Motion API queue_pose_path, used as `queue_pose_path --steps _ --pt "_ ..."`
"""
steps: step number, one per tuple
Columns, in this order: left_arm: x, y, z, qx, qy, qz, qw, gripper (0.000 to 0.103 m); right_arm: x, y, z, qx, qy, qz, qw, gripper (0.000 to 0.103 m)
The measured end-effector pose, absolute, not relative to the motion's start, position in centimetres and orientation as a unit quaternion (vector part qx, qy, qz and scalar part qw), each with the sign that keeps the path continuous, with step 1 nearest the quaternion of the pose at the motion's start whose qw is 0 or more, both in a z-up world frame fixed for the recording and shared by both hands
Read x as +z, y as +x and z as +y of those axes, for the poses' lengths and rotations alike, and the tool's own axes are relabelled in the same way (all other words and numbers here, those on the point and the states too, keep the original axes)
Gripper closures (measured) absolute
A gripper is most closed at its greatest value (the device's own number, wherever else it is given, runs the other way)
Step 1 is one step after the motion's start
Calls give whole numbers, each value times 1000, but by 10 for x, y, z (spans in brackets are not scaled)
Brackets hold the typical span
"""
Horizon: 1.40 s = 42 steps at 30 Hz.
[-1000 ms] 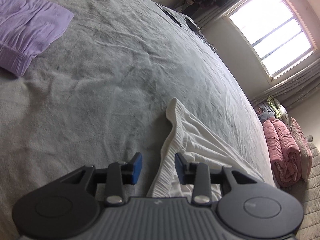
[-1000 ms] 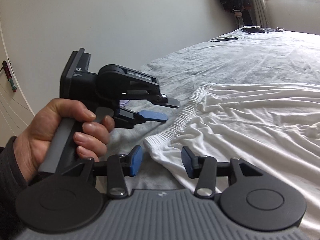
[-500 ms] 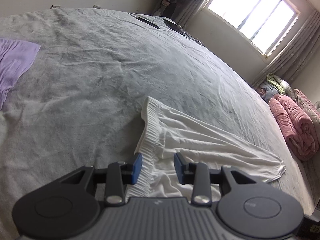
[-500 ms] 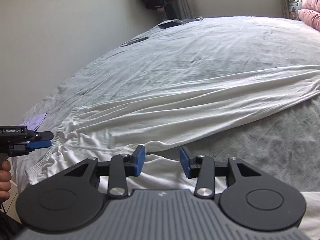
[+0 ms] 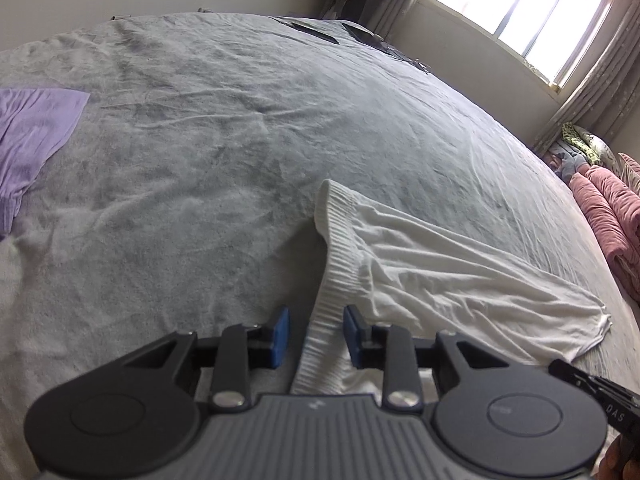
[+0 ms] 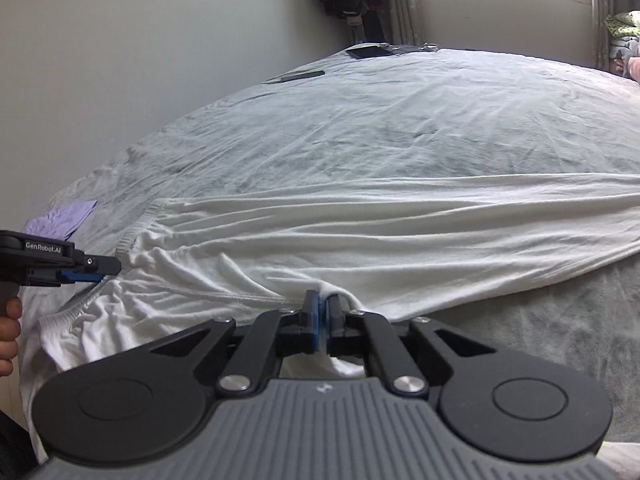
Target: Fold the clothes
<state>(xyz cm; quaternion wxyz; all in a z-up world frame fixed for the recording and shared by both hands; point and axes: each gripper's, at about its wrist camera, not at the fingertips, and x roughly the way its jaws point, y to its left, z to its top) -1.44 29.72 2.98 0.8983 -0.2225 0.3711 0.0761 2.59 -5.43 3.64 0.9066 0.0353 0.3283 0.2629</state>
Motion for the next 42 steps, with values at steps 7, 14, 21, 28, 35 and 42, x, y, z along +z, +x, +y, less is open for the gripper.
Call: queue_pose_path --steps 7,14,21,28,35,42 --pt "31 -13 291 89 -190 374 903 74 24 35 -39 263 30 357 896 100" --pt "32 -17 298 95 -203 367 903 74 24 32 -44 241 27 347 906 100" --pt "31 -17 300 101 -207 365 902 77 24 29 -49 226 39 343 911 100" --pt "31 -18 306 108 -215 362 901 85 30 19 -56 216 16 327 920 86" --pt "45 -38 307 114 -243 336 903 85 42 -17 -96 201 -24 294 934 86" --pt "61 -68 269 79 -217 306 924 85 36 -56 -112 242 -37 309 919 86"
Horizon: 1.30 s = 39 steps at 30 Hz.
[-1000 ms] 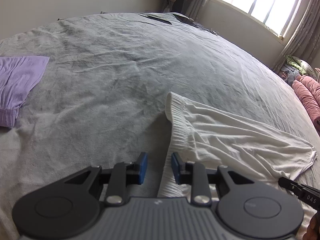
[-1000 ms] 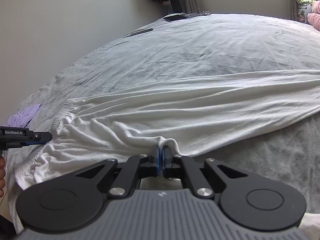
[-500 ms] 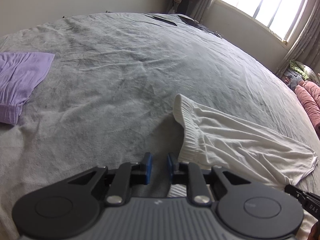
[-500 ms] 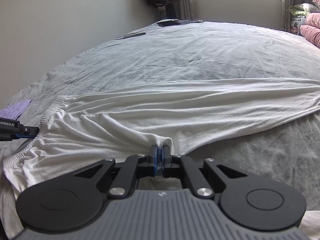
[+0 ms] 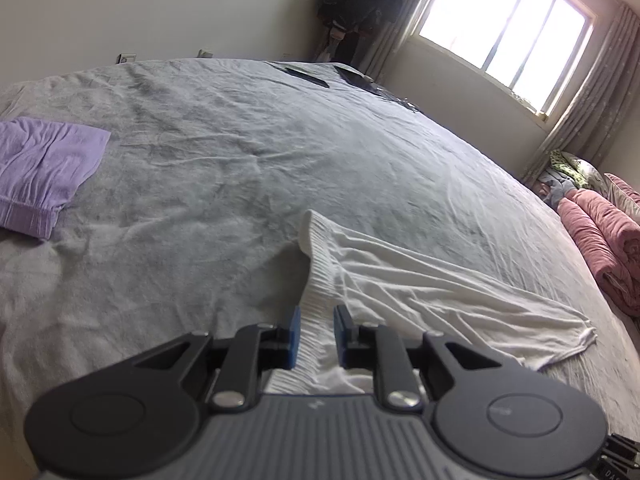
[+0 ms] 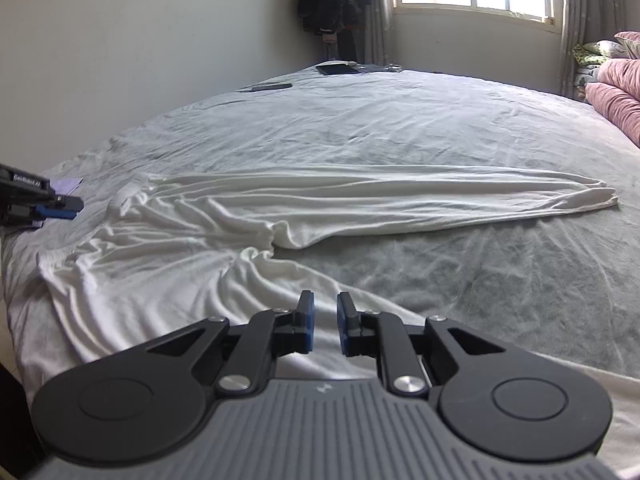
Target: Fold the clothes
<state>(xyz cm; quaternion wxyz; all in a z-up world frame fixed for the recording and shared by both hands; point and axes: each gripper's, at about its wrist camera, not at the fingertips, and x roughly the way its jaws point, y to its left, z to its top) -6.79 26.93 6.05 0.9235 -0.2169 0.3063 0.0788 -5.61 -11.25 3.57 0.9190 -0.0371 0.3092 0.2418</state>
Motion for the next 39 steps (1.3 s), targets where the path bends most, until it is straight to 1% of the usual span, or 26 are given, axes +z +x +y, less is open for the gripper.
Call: queue_pose_path --steps 2,4,7,8,10,11,14,20,21,22,24,26,27,28,30,31,34,35,37,39 --pt "60 -77 255 65 -203 303 929 85 29 -63 -107 250 -69 317 912 86" --pt "57 -84 235 52 -162 305 937 85 24 -67 -106 244 -90 317 912 86" --pt "48 -80 212 45 -82 326 941 85 22 -65 -124 223 -69 323 917 86" --pt "43 -76 212 50 -74 339 937 84 23 -64 -132 214 -59 326 919 86" --pt "32 -70 222 66 -93 363 925 84 23 -66 -150 194 -60 329 922 86" --pt "28 -68 229 73 -110 370 920 87 23 -68 -163 181 -62 332 924 86" --pt "27 -71 240 81 -148 367 915 89 24 -73 -205 136 -59 344 927 86" --pt "28 -72 233 92 -138 368 915 89 23 -82 -305 -7 19 395 919 86" --pt "28 -71 234 94 -141 368 914 90 23 -85 -317 -24 34 398 916 89" --pt "29 -71 236 96 -145 369 913 90 24 -88 -330 -36 49 401 914 96" --pt "28 -71 242 100 -168 367 909 93 26 -94 -352 -72 60 408 908 97" --pt "28 -73 249 100 -199 365 904 93 29 -100 -371 -122 71 408 902 96" --pt "28 -75 252 98 -213 365 901 93 31 -104 -381 -123 101 404 901 91" --pt "29 -77 255 97 -225 364 898 93 34 -108 -390 -120 130 396 901 83" --pt "32 -83 259 100 -239 360 896 93 38 -117 -406 -120 183 380 899 82" --pt "35 -87 261 100 -247 355 896 93 40 -121 -413 -123 207 374 895 80" --pt "44 -100 265 91 -272 340 896 92 45 -134 -430 -117 281 355 884 79" --pt "46 -106 264 77 -287 334 894 91 48 -139 -433 -116 302 348 880 77" --pt "50 -119 261 48 -315 323 891 87 50 -153 -436 -105 338 335 873 55" --pt "51 -128 253 29 -326 317 890 79 50 -160 -432 -94 350 339 868 55"
